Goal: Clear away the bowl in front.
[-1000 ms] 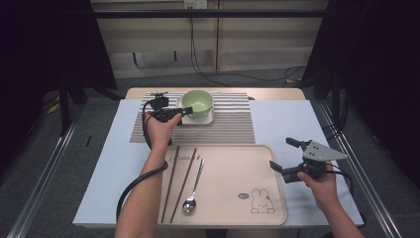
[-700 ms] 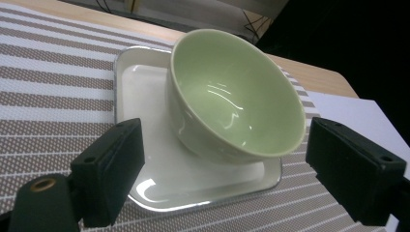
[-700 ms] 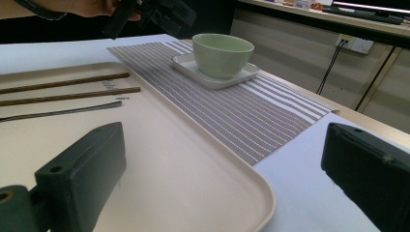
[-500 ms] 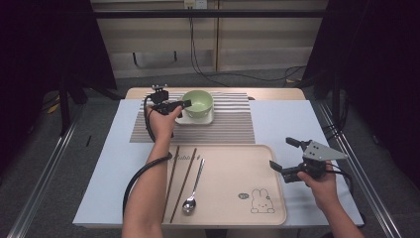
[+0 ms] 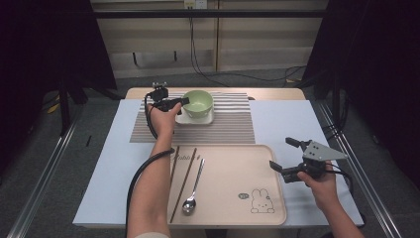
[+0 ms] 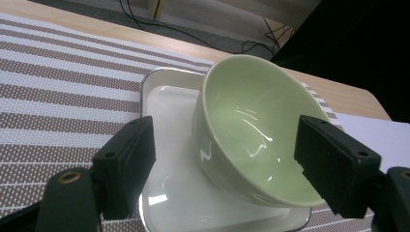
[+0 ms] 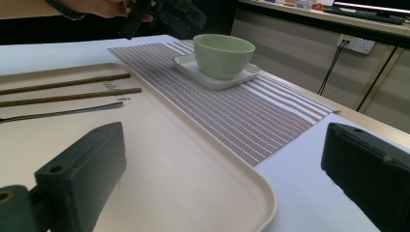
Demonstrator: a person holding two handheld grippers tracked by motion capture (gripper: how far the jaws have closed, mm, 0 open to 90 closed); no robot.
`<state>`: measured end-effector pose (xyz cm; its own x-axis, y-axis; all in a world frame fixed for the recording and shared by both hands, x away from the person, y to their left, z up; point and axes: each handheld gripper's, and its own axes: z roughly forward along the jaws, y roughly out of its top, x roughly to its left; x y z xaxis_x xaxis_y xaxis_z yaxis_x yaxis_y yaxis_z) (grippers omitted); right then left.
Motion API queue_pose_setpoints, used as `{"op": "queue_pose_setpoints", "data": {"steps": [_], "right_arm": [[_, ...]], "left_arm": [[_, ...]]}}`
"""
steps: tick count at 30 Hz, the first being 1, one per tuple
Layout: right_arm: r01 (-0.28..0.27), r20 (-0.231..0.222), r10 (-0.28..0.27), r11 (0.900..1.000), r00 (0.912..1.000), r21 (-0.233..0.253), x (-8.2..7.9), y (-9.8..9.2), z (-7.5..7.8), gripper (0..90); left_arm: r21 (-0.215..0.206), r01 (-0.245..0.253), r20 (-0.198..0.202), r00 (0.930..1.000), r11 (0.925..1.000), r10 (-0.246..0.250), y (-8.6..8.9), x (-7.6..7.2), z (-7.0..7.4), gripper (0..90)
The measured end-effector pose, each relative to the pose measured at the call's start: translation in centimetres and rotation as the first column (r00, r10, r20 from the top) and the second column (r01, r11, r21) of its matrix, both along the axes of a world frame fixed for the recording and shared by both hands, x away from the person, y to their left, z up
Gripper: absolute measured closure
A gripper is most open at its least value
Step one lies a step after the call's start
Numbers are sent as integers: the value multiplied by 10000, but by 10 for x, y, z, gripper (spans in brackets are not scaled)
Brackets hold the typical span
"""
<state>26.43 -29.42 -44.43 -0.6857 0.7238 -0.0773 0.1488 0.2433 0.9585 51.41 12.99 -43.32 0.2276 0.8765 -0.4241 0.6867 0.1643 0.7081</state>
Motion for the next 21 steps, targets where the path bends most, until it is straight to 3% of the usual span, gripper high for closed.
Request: {"op": "queue_pose_setpoints", "data": {"steps": [6, 11, 21], "right_arm": [[-10, 22, 10, 10000, 10000, -13, 0, 0, 0, 17], [-5, 24, 5, 10000, 10000, -9, 1, 0, 0, 17], [-20, 5, 20, 10000, 10000, 9, 0, 0, 0, 17]], "left_arm": [[4, 125, 52, 9999, 9999, -125, -2, 4, 0, 282], [299, -10, 24, 10000, 9996, 10, -6, 6, -3, 319], [109, -294, -271, 9992, 9995, 297, -10, 9, -13, 427]]}}
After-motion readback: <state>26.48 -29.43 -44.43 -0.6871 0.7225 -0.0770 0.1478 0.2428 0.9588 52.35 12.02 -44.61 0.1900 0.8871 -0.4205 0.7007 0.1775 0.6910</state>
